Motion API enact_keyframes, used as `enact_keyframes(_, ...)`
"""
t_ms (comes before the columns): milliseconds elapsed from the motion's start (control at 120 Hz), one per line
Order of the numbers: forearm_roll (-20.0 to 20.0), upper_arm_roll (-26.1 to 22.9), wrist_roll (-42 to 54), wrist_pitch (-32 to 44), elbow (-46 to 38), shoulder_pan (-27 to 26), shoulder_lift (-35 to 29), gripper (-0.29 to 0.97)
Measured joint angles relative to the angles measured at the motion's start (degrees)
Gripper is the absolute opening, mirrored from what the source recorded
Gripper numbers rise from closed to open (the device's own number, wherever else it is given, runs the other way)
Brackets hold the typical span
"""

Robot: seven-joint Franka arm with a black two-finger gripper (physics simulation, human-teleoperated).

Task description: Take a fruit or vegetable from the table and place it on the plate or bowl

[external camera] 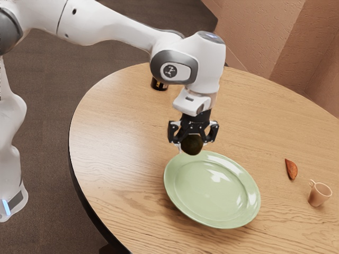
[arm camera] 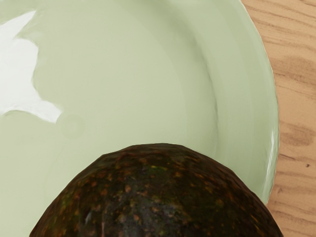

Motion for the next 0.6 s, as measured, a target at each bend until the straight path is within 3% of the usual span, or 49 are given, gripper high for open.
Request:
enact_keyframes(200, -0.7, -4.4, -0.2, 4.0, 2.4, -0.5, 4.6, 0.29)
enact_keyframes(417, -0.8, -4.9, -0.5, 6.9, 7.4, -2.7, 11.1, 0.29)
enact_keyframes(600, -0.5, -4.8, -0.7, 8.5, 7.9, 2.4, 11.6, 0.57)
